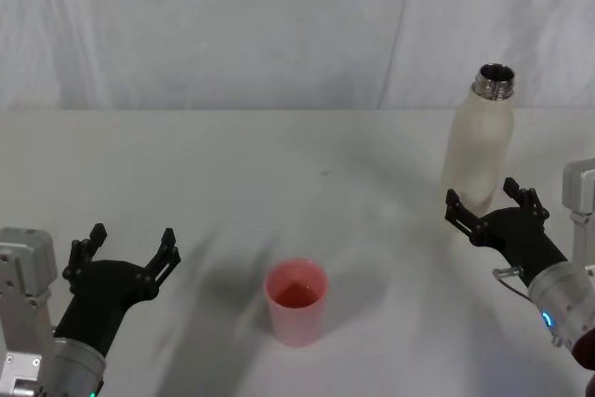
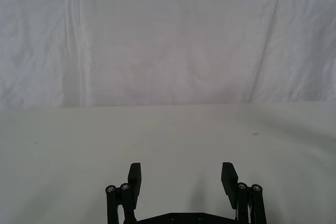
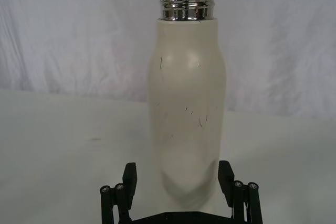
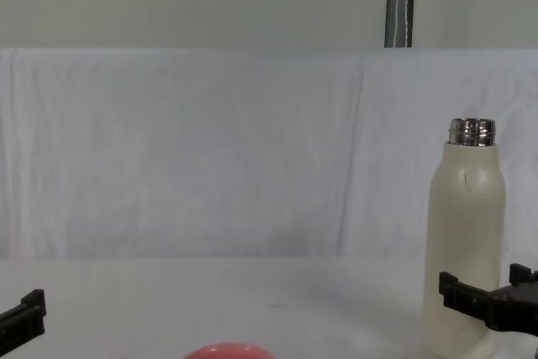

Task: Grasp the thermos with one hand and pour water into the cup lid.

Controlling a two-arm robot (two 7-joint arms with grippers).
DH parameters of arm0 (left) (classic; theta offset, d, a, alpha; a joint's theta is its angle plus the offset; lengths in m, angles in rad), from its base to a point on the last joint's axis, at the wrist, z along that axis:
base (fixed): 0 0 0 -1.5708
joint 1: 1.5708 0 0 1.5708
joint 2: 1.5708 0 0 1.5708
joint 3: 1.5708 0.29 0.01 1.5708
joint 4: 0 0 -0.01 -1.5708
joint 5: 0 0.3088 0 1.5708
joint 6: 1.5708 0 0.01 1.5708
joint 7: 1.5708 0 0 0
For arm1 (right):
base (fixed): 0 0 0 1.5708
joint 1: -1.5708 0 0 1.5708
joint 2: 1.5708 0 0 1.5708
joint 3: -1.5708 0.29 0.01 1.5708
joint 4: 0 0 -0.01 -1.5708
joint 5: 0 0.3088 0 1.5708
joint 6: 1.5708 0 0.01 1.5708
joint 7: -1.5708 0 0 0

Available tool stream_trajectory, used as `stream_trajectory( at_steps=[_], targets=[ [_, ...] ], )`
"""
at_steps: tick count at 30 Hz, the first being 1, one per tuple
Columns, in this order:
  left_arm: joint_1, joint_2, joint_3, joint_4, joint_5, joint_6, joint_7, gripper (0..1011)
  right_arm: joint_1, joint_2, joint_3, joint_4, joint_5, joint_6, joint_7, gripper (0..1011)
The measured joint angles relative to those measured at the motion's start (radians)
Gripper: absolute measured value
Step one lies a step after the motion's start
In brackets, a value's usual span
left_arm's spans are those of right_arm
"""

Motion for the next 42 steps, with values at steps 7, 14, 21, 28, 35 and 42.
stream_trajectory(
  at_steps=[7,14,21,28,35,42],
  targets=[
    [0.000,0.000,0.000,0.000,0.000,0.000,0.000,1001,0.031,0.001,-0.006,0.029,0.004,-0.001,0.004,1000],
    [0.000,0.000,0.000,0.000,0.000,0.000,0.000,1001,0.055,0.001,-0.011,0.056,0.005,-0.006,0.005,1000],
    [0.000,0.000,0.000,0.000,0.000,0.000,0.000,1001,0.076,0.000,-0.013,0.083,0.007,-0.012,0.005,1000],
    [0.000,0.000,0.000,0.000,0.000,0.000,0.000,1001,0.095,-0.004,-0.016,0.102,0.015,-0.018,0.010,1000],
    [0.000,0.000,0.000,0.000,0.000,0.000,0.000,1001,0.112,-0.008,-0.022,0.125,0.017,-0.025,0.012,1000],
    [0.000,0.000,0.000,0.000,0.000,0.000,0.000,1001,0.122,-0.009,-0.027,0.143,0.011,-0.028,0.008,1000]
  ],
)
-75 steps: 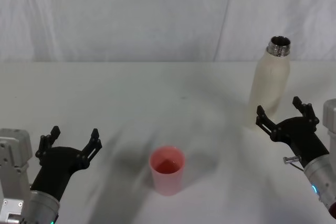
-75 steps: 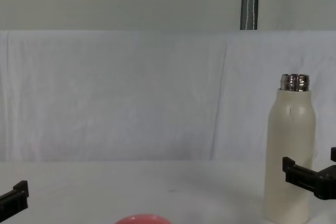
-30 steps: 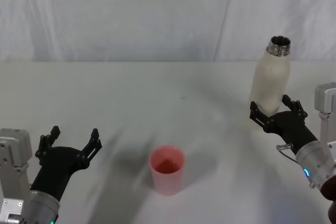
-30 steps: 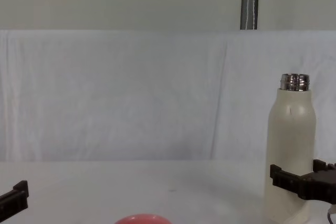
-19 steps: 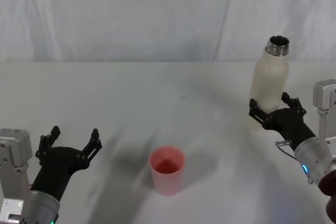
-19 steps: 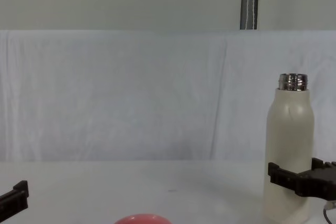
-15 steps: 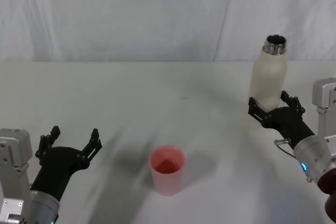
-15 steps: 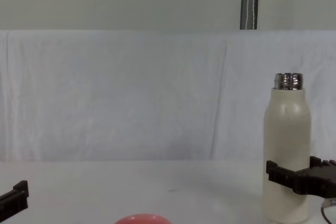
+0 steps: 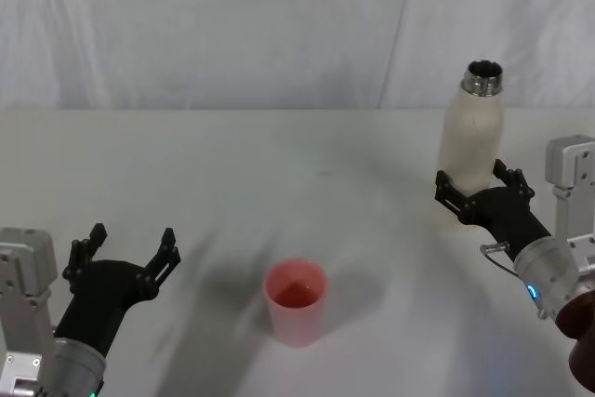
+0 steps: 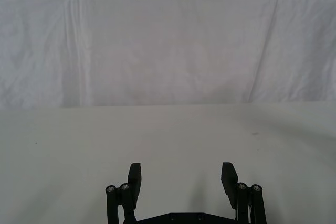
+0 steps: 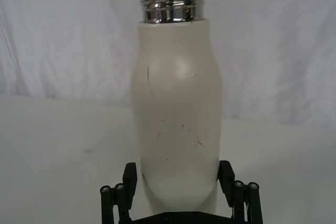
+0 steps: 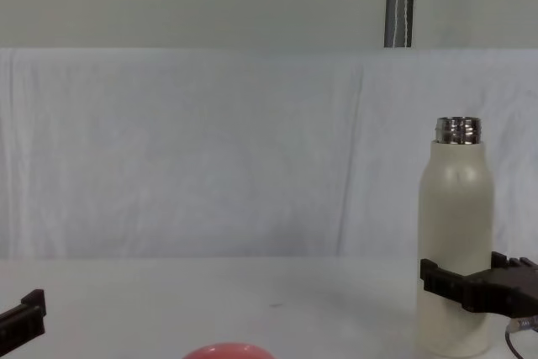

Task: Grasp the thermos with one hand and pour water into the cup lid.

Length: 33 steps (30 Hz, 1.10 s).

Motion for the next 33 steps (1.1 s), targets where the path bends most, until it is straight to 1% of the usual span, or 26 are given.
stream_trajectory(
  at_steps=[16,33],
  targets=[
    [0.000,0.000,0.000,0.000,0.000,0.000,0.000,1001,0.026,-0.004,-0.003,0.046,-0.010,0.001,-0.005,1000],
    [0.000,0.000,0.000,0.000,0.000,0.000,0.000,1001,0.072,-0.019,-0.001,0.120,-0.007,-0.022,0.003,1000]
  ],
)
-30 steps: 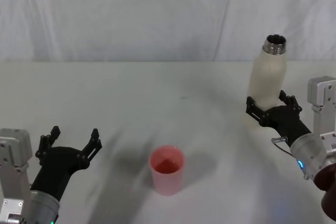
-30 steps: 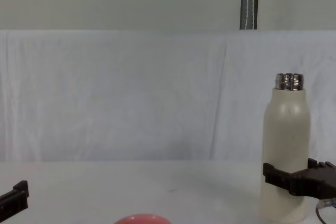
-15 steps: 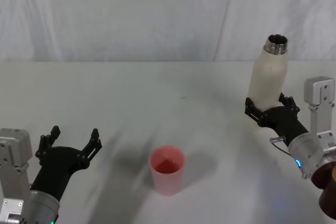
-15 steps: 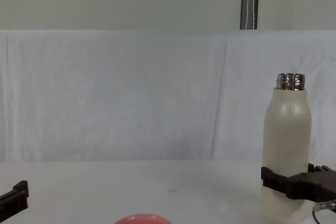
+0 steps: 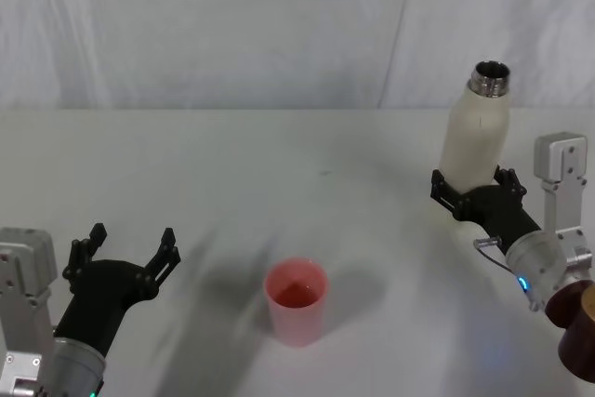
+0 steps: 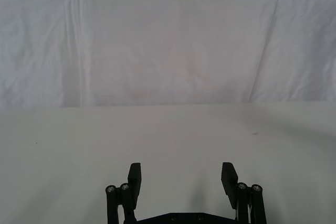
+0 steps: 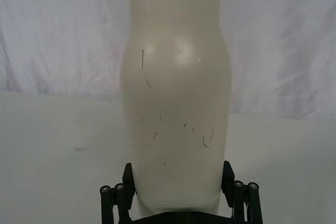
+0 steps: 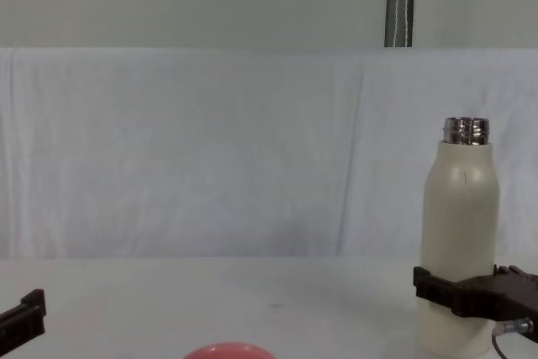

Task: Grasp the thermos with one hand and pour water into the cup lid.

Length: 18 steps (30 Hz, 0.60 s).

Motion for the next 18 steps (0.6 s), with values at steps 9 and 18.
stream_trajectory(
  at_steps=[9,18],
  targets=[
    [0.000,0.000,0.000,0.000,0.000,0.000,0.000,1001,0.018,-0.008,0.004,0.023,0.003,-0.009,0.000,1000],
    [0.000,0.000,0.000,0.000,0.000,0.000,0.000,1001,0.016,-0.006,0.004,0.021,0.003,-0.008,0.000,979]
  ],
)
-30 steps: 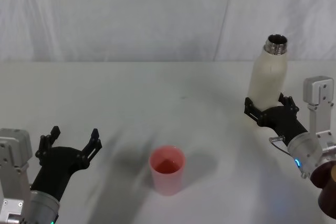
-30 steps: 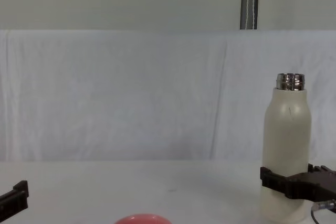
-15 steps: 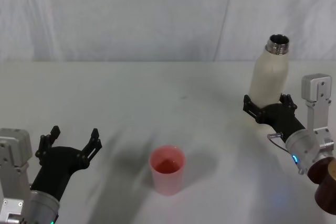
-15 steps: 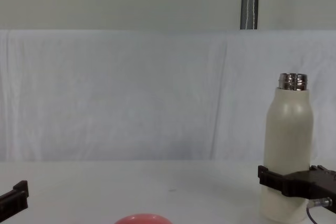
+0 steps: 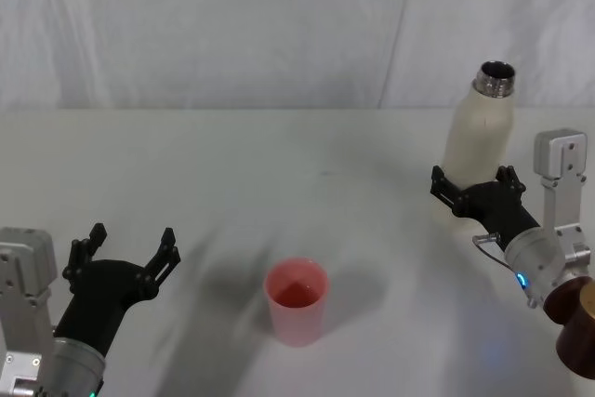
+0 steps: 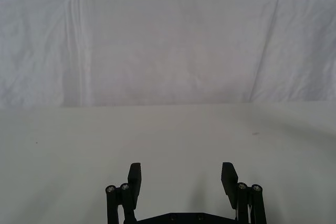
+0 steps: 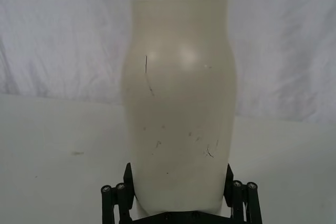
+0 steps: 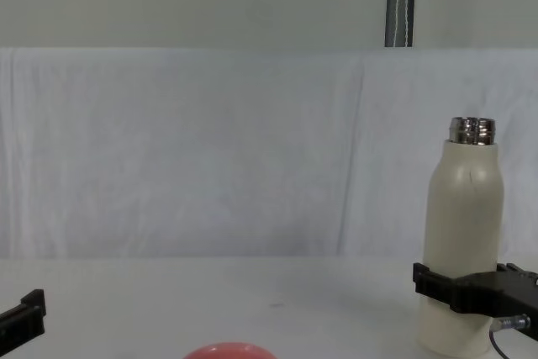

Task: Grasp the thermos with one hand and pour water into the cup lid.

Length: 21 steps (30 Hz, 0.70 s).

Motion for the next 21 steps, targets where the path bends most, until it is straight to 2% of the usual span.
stream_trajectory(
  at_steps=[21],
  targets=[
    [0.000,0.000,0.000,0.000,0.000,0.000,0.000,1001,-0.002,0.002,0.000,-0.004,0.000,0.002,-0.001,958]
  ],
)
